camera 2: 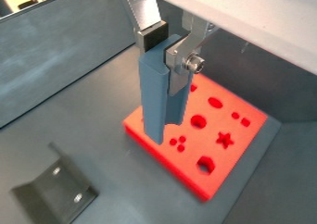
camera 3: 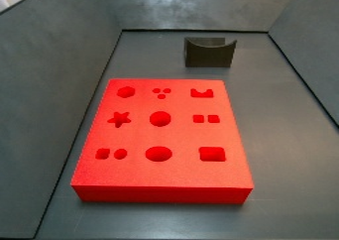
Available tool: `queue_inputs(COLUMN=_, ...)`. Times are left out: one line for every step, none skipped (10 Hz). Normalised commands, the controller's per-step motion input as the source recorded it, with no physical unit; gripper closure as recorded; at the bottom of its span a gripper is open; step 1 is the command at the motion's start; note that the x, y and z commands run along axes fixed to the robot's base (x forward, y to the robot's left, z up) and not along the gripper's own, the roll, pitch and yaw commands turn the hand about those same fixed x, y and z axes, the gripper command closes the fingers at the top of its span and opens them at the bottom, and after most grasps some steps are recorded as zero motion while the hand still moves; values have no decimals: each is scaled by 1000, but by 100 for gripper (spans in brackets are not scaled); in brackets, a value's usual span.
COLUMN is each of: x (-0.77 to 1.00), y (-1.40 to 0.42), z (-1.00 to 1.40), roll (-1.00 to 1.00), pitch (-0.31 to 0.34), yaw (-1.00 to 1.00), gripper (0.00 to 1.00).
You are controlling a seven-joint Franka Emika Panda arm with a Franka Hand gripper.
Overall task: Pick up the arch object. Move up. Move to above the board. Insert the arch object.
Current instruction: Move to above the board, then insert the arch object.
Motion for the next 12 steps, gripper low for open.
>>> queue_inputs(x=230, y=-1000, z=44, roll=19, pitch=117, yaw=26, gripper=100)
queue_inputs(x=257, y=-931, z=55, roll=32, pitch=129, yaw=11, gripper=100)
queue_inputs(x=230, y=-737, z=47, roll=40, pitch=136, yaw=15, gripper=100)
queue_inputs(x=168, y=-389, z=35, roll=60, pitch=144, yaw=12, gripper=100)
queue_inputs(x=138, y=-279, z=34, roll=61, pitch=141, yaw=7, gripper=100)
queue_inputs(x=354, y=-103, z=-237, roll=-19, pitch=0, yaw=-731, gripper=100)
queue_inputs(x=214, y=-77, z=-257, roll=-11, pitch=0, yaw=-854, gripper=100)
queue_inputs(x=77, y=-23, z=-334, roll=0, pitch=0, yaw=-980, gripper=100)
queue_inputs(x=0, y=0, z=-397, roll=0, pitch=0, yaw=-1000, gripper=100)
queue_inputs(x=0, y=0, z=-411, roll=0, pitch=0, yaw=-1000, gripper=100)
queue_inputs(x=0, y=0, z=-417, roll=0, pitch=0, yaw=-1000, gripper=100)
queue_inputs(x=123, y=0, z=-297, roll=-3, pitch=0, yaw=-971, gripper=100)
